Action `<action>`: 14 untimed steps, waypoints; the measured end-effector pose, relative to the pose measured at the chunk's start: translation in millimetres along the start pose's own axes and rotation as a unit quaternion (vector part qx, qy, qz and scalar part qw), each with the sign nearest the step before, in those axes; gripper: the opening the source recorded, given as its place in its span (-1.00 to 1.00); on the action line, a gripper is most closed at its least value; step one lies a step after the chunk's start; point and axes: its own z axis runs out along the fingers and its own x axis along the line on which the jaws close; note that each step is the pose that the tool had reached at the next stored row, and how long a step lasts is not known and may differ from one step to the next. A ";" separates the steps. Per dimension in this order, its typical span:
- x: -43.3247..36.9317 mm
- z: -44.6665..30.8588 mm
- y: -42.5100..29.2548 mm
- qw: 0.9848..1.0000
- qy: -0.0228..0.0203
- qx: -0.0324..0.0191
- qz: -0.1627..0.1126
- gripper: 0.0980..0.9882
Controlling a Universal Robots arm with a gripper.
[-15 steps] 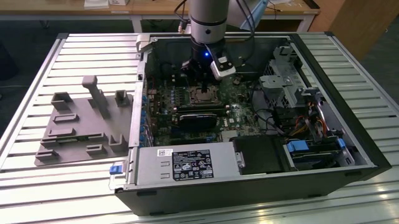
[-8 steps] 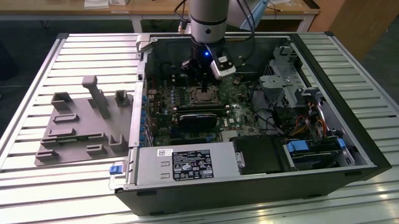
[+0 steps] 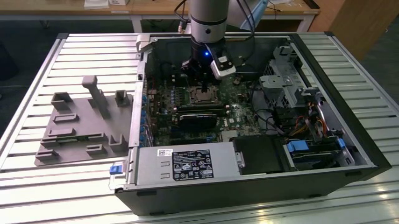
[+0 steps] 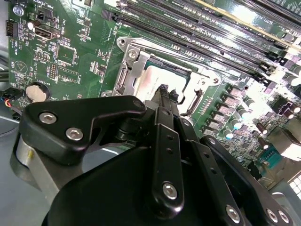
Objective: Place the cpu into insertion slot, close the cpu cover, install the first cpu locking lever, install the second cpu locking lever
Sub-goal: 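Install the first cpu locking lever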
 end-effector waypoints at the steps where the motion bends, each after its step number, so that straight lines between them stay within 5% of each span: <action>1: 0.6 0.0 -0.1 1.000 0.000 0.000 0.000 -0.99; 14: 30.8 -1.1 -5.3 1.000 0.000 0.000 0.000 -0.99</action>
